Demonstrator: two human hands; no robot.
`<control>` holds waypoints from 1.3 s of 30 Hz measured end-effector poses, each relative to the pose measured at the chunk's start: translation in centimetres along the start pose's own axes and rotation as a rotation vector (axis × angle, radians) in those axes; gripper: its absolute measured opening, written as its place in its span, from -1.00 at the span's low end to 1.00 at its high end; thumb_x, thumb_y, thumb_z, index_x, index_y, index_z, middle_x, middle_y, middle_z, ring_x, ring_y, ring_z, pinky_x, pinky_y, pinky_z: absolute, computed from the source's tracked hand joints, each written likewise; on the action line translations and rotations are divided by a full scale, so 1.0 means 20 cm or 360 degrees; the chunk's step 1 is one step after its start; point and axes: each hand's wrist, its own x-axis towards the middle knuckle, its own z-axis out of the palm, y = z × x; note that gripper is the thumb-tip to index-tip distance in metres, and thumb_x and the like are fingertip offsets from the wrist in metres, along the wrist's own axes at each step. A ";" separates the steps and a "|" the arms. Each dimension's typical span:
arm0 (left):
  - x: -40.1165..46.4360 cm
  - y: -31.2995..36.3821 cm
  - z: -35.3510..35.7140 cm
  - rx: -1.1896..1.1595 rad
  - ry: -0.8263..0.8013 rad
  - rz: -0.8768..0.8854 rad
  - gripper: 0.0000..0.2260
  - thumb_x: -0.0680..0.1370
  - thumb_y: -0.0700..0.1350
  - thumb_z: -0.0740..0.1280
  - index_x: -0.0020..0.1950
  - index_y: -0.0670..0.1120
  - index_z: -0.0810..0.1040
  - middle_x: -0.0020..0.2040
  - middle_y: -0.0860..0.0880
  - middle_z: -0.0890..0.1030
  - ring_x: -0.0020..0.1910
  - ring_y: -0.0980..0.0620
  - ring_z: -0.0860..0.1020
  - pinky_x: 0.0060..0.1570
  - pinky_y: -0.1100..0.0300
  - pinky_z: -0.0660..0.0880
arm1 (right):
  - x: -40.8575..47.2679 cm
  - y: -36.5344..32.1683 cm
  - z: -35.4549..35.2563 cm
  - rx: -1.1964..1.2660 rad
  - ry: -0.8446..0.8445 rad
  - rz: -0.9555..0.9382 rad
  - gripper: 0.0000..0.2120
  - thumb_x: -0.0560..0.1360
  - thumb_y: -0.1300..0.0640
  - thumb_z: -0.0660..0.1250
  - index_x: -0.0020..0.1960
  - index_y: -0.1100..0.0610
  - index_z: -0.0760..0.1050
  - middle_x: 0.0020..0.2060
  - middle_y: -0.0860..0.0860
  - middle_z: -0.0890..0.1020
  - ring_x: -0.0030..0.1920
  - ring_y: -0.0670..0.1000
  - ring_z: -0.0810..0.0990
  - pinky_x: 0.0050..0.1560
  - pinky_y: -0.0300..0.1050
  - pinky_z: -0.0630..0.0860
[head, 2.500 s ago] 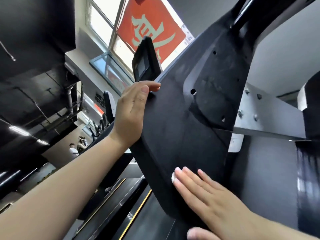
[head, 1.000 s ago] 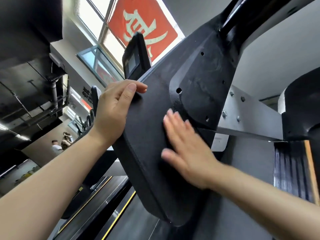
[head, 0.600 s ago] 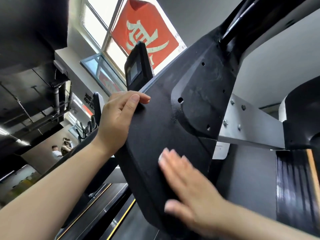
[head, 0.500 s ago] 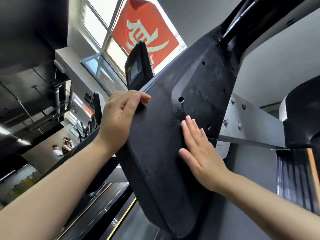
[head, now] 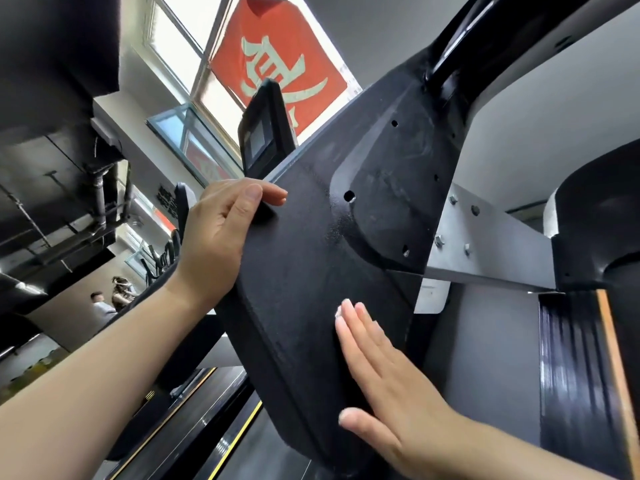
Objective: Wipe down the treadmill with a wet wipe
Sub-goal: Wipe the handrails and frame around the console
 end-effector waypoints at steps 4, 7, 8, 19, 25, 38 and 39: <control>0.00 0.00 0.00 0.0016 -0.0005 -0.0003 -0.72 0.57 0.07 0.05 -0.08 0.14 0.56 -0.12 0.31 0.61 0.06 0.10 0.51 0.21 -0.04 0.37 | 0.10 0.18 -0.09 0.0344 0.0170 0.0676 -0.36 0.44 -0.28 -0.14 0.39 -0.15 -0.37 0.36 -0.32 -0.40 0.42 -0.29 -0.37 0.47 -0.25 -0.28; 0.01 0.00 0.00 0.0033 -0.0010 0.0006 -0.71 0.57 0.07 0.04 -0.08 0.15 0.56 -0.12 0.31 0.60 0.06 0.10 0.51 0.20 0.05 0.37 | 0.04 0.04 -0.05 0.0328 -0.0015 0.0505 -0.31 0.49 -0.33 -0.15 0.42 -0.09 -0.43 0.40 -0.21 -0.45 0.42 -0.25 -0.43 0.47 -0.21 -0.30; 0.00 0.00 0.00 0.0033 -0.0009 0.0002 -0.71 0.57 0.07 0.04 -0.08 0.15 0.56 -0.12 0.31 0.60 0.07 0.10 0.50 0.19 0.07 0.36 | -0.01 0.00 -0.01 0.0243 -0.0033 0.0340 -0.28 0.53 -0.34 -0.15 0.47 -0.02 -0.41 0.45 -0.12 -0.40 0.45 -0.18 -0.39 0.45 -0.25 -0.30; 0.00 -0.01 0.00 -0.0026 -0.0011 -0.0009 -0.71 0.58 0.06 0.05 -0.07 0.15 0.57 -0.09 0.21 0.62 0.09 -0.04 0.52 0.20 -0.14 0.37 | -0.02 0.16 -0.01 0.0408 0.0084 0.0533 -0.38 0.52 -0.35 -0.13 0.42 -0.14 -0.31 0.40 -0.28 -0.36 0.44 -0.28 -0.36 0.40 -0.41 -0.31; 0.00 0.01 0.00 -0.0037 0.0008 -0.0027 -0.71 0.58 0.06 0.05 -0.08 0.14 0.57 -0.11 0.18 0.62 0.08 -0.05 0.52 0.19 -0.16 0.37 | -0.04 0.12 -0.02 0.0487 0.0068 0.0674 -0.34 0.50 -0.32 -0.12 0.43 -0.13 -0.38 0.41 -0.30 -0.41 0.41 -0.33 -0.37 0.45 -0.30 -0.27; 0.00 0.04 0.00 -0.0017 -0.0017 -0.0042 -0.71 0.57 0.05 0.05 -0.08 0.12 0.56 -0.11 0.14 0.62 0.01 0.03 0.55 0.16 -0.19 0.39 | 0.14 0.07 -0.07 0.0102 0.0106 0.0297 -0.29 0.53 -0.35 -0.24 0.50 0.05 -0.29 0.48 -0.11 -0.27 0.48 -0.19 -0.32 0.46 -0.23 -0.28; -0.01 0.04 0.00 -0.0019 -0.0016 -0.0045 -0.72 0.57 0.05 0.05 -0.08 0.11 0.56 -0.09 0.12 0.61 0.02 0.02 0.55 0.16 -0.18 0.40 | 0.21 0.10 -0.10 0.0129 0.0129 0.0370 -0.28 0.49 -0.39 -0.28 0.47 0.03 -0.32 0.45 -0.14 -0.31 0.45 -0.22 -0.36 0.44 -0.29 -0.32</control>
